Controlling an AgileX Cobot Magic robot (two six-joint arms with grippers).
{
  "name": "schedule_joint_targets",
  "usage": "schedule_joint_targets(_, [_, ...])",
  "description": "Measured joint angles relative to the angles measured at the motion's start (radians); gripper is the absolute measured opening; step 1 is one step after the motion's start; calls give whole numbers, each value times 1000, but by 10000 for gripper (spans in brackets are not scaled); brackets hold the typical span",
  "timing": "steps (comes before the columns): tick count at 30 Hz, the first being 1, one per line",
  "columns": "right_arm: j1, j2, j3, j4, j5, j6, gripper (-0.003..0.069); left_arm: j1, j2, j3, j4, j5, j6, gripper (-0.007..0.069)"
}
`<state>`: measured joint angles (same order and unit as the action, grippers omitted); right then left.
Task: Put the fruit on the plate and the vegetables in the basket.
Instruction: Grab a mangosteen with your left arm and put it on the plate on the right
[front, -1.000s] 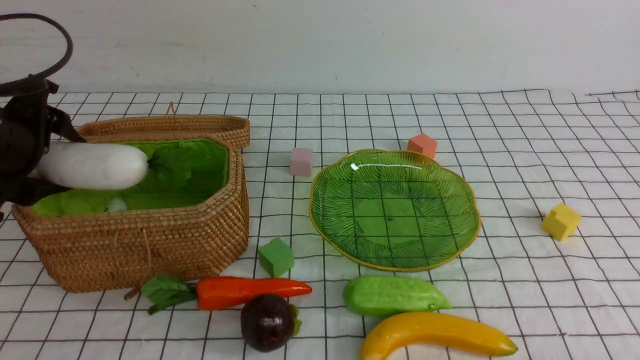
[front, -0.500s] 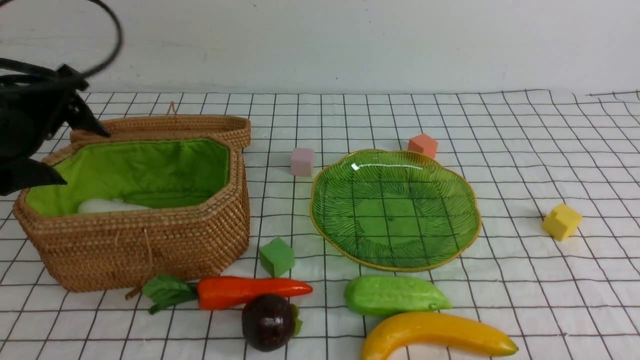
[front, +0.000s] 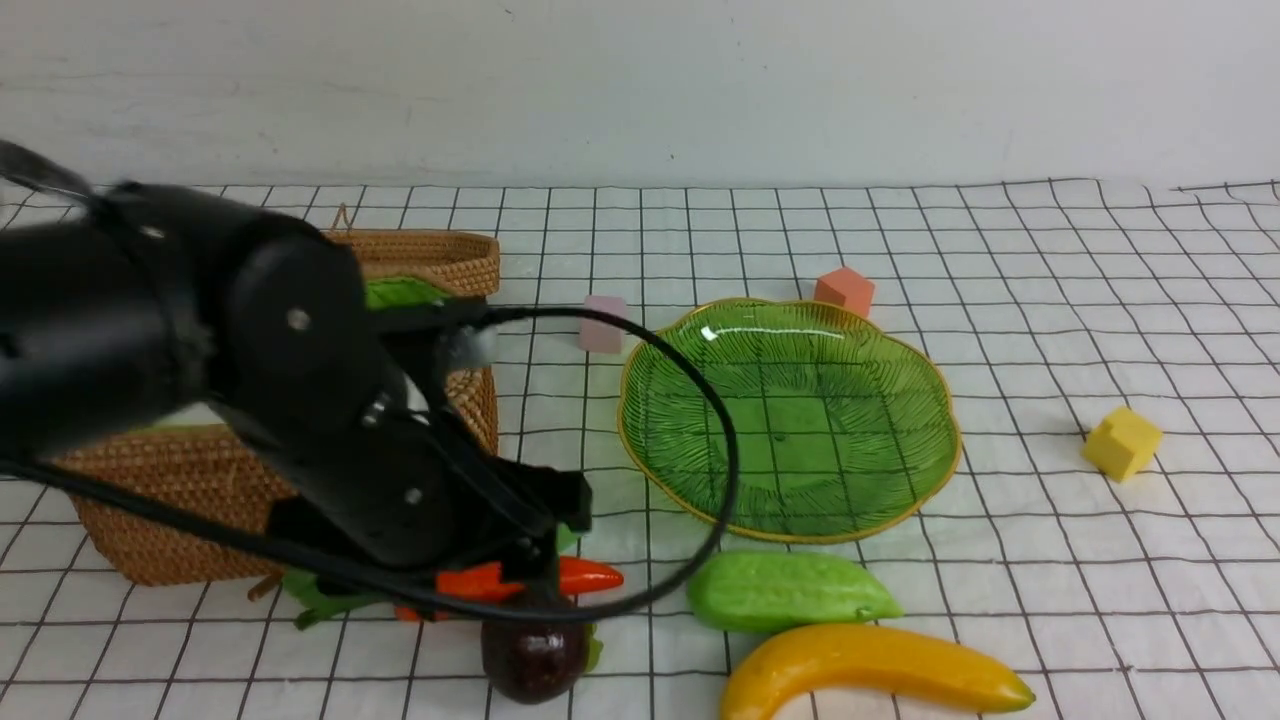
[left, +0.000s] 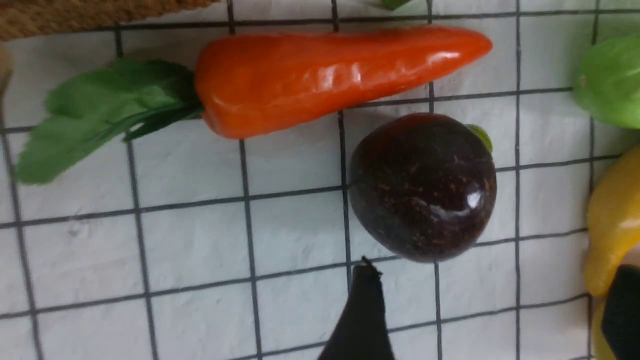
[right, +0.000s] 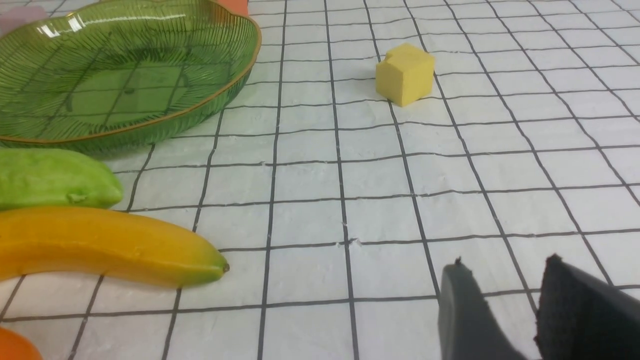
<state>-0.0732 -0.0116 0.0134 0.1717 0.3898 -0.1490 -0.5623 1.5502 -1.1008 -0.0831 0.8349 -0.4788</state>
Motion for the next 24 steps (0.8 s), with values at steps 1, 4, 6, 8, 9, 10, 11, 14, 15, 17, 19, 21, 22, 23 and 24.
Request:
schedule_joint_targets(1, [0, 0, 0, 0, 0, 0, 244, -12, 34, 0, 1, -19, -10, 589])
schedule_joint_targets(4, [0, 0, 0, 0, 0, 0, 244, -22, 110, 0, 5, -50, -17, 593])
schedule_joint_targets(6, [0, 0, 0, 0, 0, 0, 244, -22, 147, -1, 8, -62, -18, 592])
schedule_joint_targets(8, [0, 0, 0, 0, 0, 0, 244, -22, 173, -2, 9, -76, -18, 589])
schedule_joint_targets(9, [0, 0, 0, 0, 0, 0, 244, -22, 181, -2, 10, -83, -18, 585])
schedule_joint_targets(10, [0, 0, 0, 0, 0, 0, 244, -22, 187, -2, 11, -88, -18, 581])
schedule_joint_targets(11, [0, 0, 0, 0, 0, 0, 244, -22, 189, -2, 11, -92, -18, 577])
schedule_joint_targets(14, [0, 0, 0, 0, 0, 0, 244, -22, 189, -5, 12, -96, -18, 549])
schedule_joint_targets(15, [0, 0, 0, 0, 0, 0, 244, -22, 189, -6, 12, -96, -18, 532])
schedule_joint_targets(17, [0, 0, 0, 0, 0, 0, 244, -22, 188, -6, 12, -93, -18, 491])
schedule_joint_targets(19, [0, 0, 0, 0, 0, 0, 244, -22, 180, -8, 12, -80, -18, 429])
schedule_joint_targets(21, [0, 0, 0, 0, 0, 0, 244, -22, 173, -10, 12, -71, -18, 393])
schedule_joint_targets(22, [0, 0, 0, 0, 0, 0, 244, -22, 162, -21, 12, -45, -17, 336])
schedule_joint_targets(23, [0, 0, 0, 0, 0, 0, 244, -22, 162, -23, 12, -45, -17, 336])
schedule_joint_targets(24, [0, 0, 0, 0, 0, 0, 244, -22, 148, -49, 12, -9, -14, 187])
